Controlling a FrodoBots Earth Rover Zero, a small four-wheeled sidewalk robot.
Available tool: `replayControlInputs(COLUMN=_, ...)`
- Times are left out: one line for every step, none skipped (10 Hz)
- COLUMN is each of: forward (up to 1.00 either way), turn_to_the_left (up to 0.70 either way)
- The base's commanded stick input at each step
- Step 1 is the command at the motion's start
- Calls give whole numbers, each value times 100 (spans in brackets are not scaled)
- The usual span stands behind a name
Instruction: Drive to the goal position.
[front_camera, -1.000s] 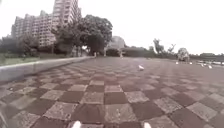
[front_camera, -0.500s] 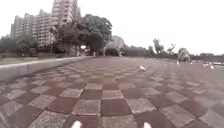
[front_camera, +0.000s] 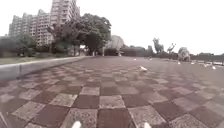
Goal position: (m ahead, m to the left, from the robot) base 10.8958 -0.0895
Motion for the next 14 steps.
replayControlInputs(forward=50, turn_to_the_left=50)
replayControlInputs(forward=50, turn_to_the_left=0)
replayControlInputs(forward=50, turn_to_the_left=0)
replayControlInputs(forward=50, turn_to_the_left=0)
replayControlInputs(forward=50, turn_to_the_left=0)
replayControlInputs(forward=50, turn_to_the_left=0)
replayControlInputs(forward=50, turn_to_the_left=0)
replayControlInputs(forward=50, turn_to_the_left=0)
replayControlInputs(forward=50, turn_to_the_left=0)
replayControlInputs(forward=50, turn_to_the_left=0)
replayControlInputs(forward=50, turn_to_the_left=0)
replayControlInputs(forward=50, turn_to_the_left=0)
replayControlInputs(forward=50, turn_to_the_left=0)
replayControlInputs(forward=50, turn_to_the_left=0)
